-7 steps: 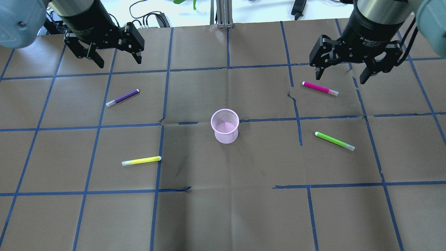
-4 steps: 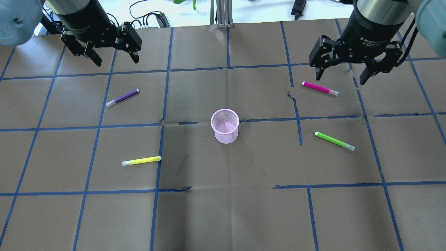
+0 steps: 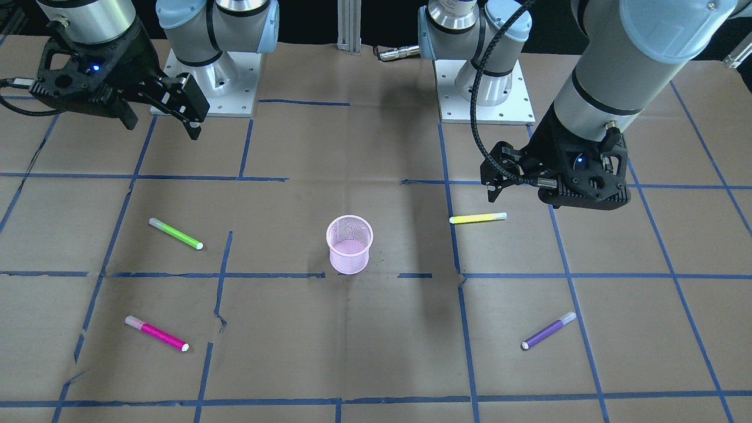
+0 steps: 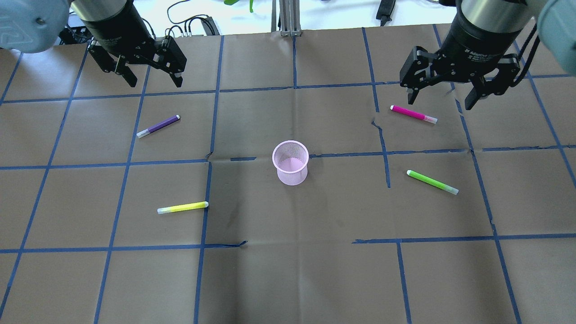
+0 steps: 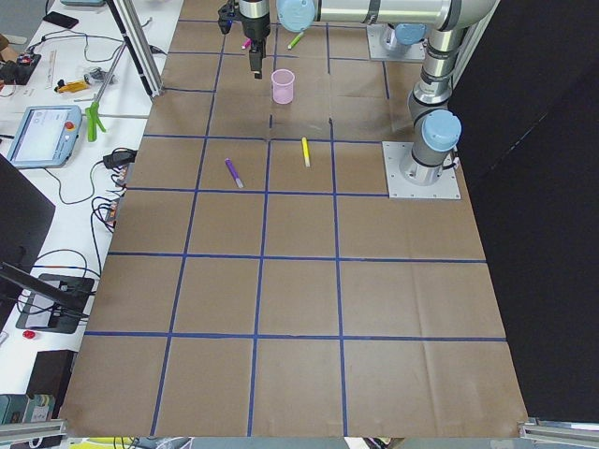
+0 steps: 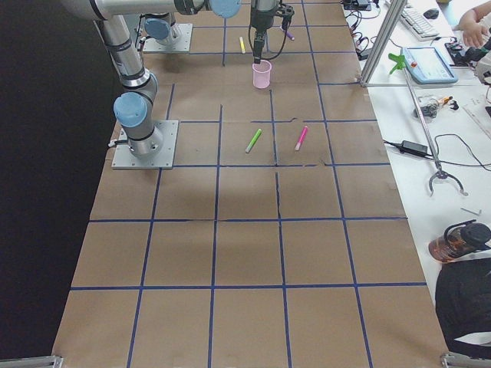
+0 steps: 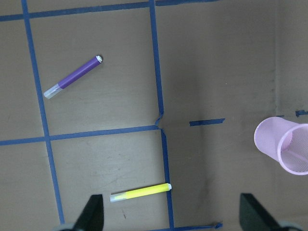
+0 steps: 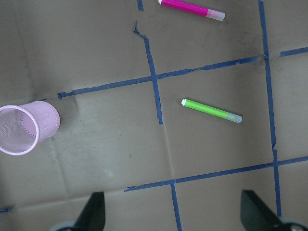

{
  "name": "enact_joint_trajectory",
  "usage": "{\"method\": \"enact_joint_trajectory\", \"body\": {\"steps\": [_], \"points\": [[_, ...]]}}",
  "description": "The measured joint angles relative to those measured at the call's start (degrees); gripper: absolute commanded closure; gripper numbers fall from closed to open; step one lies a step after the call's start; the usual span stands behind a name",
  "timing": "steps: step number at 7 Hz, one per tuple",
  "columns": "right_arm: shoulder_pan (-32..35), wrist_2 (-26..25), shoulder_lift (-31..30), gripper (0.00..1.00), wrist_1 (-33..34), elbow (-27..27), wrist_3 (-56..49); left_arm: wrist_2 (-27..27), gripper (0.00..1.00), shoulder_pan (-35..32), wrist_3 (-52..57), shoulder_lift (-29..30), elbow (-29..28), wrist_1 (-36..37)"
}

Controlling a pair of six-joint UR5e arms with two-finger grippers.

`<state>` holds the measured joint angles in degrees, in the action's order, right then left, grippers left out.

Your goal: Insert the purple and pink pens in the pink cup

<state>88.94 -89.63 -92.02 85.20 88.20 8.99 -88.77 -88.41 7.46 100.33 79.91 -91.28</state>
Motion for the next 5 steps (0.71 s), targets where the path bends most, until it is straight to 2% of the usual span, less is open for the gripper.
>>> {"method": "enact_joint_trajectory", "body": {"steps": [2,5], "points": [[-0.1,0.1,-0.4,0.00,0.7,0.0,0.1,-0.4,0.01,0.0,4.2,1.8,1.2,-0.1],[-0.2,0.9,-0.2,0.00,0.7,0.0,-0.3,-2.2,0.01,0.4,26.7,6.6,4.1,8.1]]}}
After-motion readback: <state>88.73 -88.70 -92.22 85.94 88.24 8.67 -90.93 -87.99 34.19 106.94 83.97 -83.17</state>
